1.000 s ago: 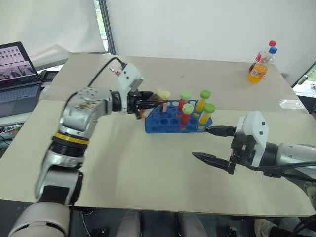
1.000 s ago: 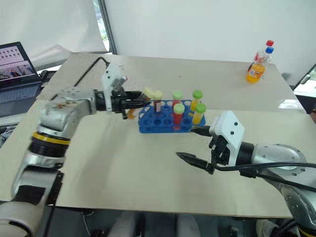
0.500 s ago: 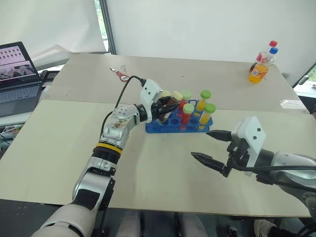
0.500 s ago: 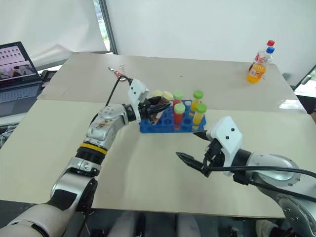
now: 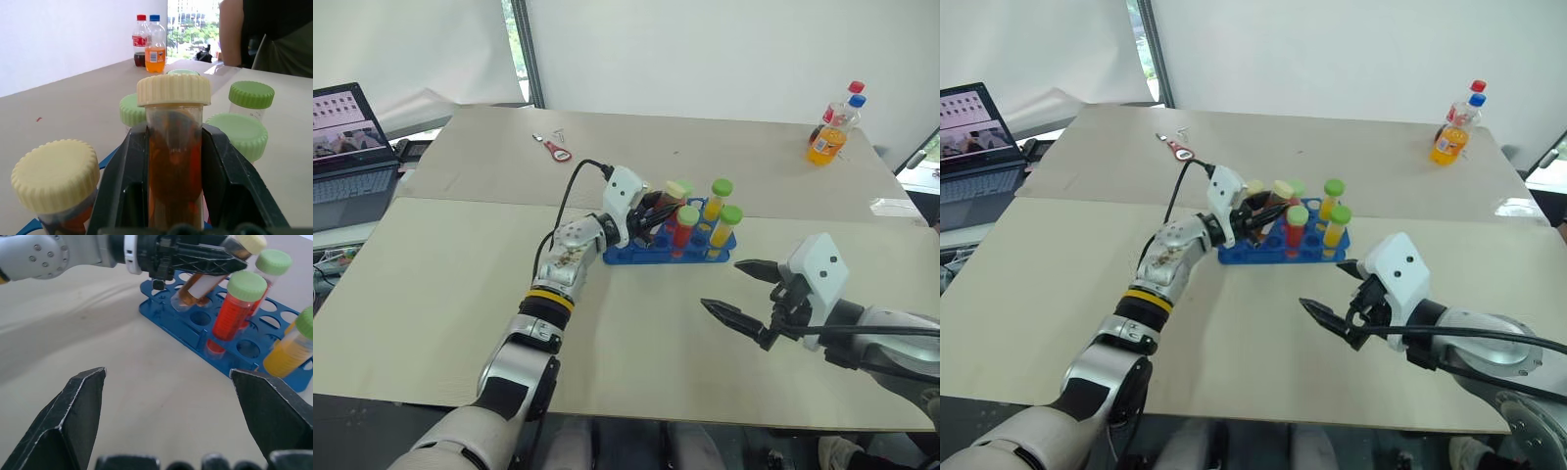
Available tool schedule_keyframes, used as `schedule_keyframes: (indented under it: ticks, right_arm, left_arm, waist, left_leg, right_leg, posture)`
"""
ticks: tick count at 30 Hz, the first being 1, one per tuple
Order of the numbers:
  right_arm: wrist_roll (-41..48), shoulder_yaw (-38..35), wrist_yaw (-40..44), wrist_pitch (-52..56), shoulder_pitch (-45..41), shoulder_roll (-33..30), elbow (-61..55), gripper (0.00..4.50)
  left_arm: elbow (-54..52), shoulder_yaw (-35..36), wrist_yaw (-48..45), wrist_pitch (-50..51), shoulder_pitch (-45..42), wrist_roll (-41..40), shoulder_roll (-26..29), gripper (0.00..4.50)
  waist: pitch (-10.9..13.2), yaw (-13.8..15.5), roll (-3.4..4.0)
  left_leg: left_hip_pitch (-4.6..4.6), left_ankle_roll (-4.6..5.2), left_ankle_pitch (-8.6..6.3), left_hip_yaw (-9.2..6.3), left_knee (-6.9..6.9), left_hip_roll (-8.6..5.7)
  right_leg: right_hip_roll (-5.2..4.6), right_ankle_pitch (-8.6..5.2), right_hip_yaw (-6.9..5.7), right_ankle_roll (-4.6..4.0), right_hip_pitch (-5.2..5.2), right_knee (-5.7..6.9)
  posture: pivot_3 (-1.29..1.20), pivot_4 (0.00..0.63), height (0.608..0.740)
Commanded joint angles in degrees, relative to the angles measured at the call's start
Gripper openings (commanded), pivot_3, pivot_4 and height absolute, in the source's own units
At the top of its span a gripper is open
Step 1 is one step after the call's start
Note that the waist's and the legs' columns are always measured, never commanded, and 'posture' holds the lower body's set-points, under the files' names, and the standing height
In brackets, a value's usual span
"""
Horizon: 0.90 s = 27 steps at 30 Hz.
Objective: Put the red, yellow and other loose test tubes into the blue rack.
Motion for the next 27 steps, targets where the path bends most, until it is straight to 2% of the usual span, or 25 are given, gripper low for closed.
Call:
schedule_keyframes:
  ticks: [1, 11, 14, 18, 19, 20, 24, 25, 27]
  right_arm:
    - [0.97, -0.90, -5.24, 0.72, -0.22, 2.00, -2.50, 4.50]
    - [-7.08, 6.16, -24.77, 0.39, -1.83, 15.84, -4.84, 4.50]
    - [-10.98, 7.91, -26.64, -0.29, -1.05, 18.21, -5.16, 4.50]
    - [-14.45, 6.55, -25.17, -2.19, 1.18, 19.01, -4.32, 4.50]
    - [-15.13, 6.22, -24.31, -2.62, 1.61, 18.75, -3.95, 4.50]
    - [-15.69, 5.82, -23.47, -3.05, 2.07, 18.53, -3.62, 4.50]
    - [-17.75, 4.65, -19.55, -4.98, 2.51, 17.58, -1.75, 4.50]
    - [-18.17, 4.24, -18.45, -5.54, 2.42, 17.30, -1.08, 4.50]
    - [-19.36, 3.61, -14.92, -7.38, 1.71, 15.56, 1.22, 4.50]
  left_arm:
    - [-1.07, 0.73, 1.33, -4.00, 1.59, 0.42, -1.40, 0.93]
    - [-3.78, 1.63, 7.40, -12.92, 10.12, 2.45, -4.26, 0.92]
    - [-4.24, 1.43, 7.96, -14.54, 11.59, 2.66, -4.82, 0.92]
    - [-2.91, 0.73, 9.29, -19.04, 12.57, 4.78, -4.69, 0.92]
    - [-2.74, 0.54, 8.23, -19.28, 12.83, 4.55, -4.41, 1.93]
    - [-2.69, 0.26, 7.20, -19.81, 13.11, 4.42, -4.22, 2.23]
    - [-5.74, -0.60, 3.43, -19.94, 15.48, 3.83, -1.53, 4.21]
    - [-6.85, -0.50, 3.00, -19.02, 16.12, 3.53, -0.72, 4.46]
    - [-10.24, -0.08, 1.40, -17.17, 18.02, 2.96, 2.13, 4.46]
  waist:
    - [0.00, -0.01, 0.00]
    - [-0.11, -0.05, 0.04]
    - [-0.16, -0.08, 0.07]
    - [-0.17, -0.13, 0.09]
    - [-0.17, -0.13, 0.09]
    - [-0.18, -0.17, 0.11]
    - [-0.19, -0.38, 0.12]
    - [-0.19, -0.44, 0.13]
    - [-0.19, -0.63, 0.13]
  left_leg:
    - [0.01, 0.00, 0.00, -0.01, 0.00, 0.00]
    - [0.03, 0.00, 0.00, -0.08, 0.00, -0.03]
    - [0.03, 0.00, 0.00, -0.08, 0.00, -0.04]
    - [0.03, 0.00, 0.00, -0.08, 0.00, -0.06]
    - [0.03, 0.00, 0.00, -0.08, 0.00, -0.06]
    - [0.04, 0.00, 0.00, -0.08, 0.00, -0.06]
    - [0.04, 0.00, 0.00, -0.08, 0.00, -0.06]
    - [0.04, 0.00, 0.00, -0.08, 0.00, -0.06]
    - [0.04, 0.00, 0.00, -0.08, 0.00, -0.05]
  right_leg:
    - [0.00, 0.00, 0.00, 0.00, 0.01, 0.00]
    - [-0.02, 0.00, 0.02, 0.01, 0.04, 0.01]
    - [-0.02, 0.01, 0.03, 0.01, 0.04, 0.02]
    - [-0.02, 0.00, 0.03, 0.02, 0.04, 0.00]
    - [-0.02, 0.01, 0.03, 0.02, 0.04, 0.00]
    - [-0.02, 0.00, 0.03, 0.02, 0.04, 0.00]
    - [-0.01, 0.00, 0.03, 0.02, 0.04, 0.01]
    - [-0.01, 0.00, 0.03, 0.02, 0.03, 0.01]
    - [0.00, 0.00, 0.02, 0.02, 0.03, 0.02]
  posture:
    - [0.00, 0.150, 0.733]
    - [0.00, 0.150, 0.733]
    - [0.00, 0.150, 0.733]
    - [0.00, 0.150, 0.733]
    - [0.00, 0.150, 0.733]
    - [0.00, 0.150, 0.733]
    - [0.00, 0.150, 0.733]
    - [0.00, 0.150, 0.733]
    - [0.00, 0.150, 0.733]
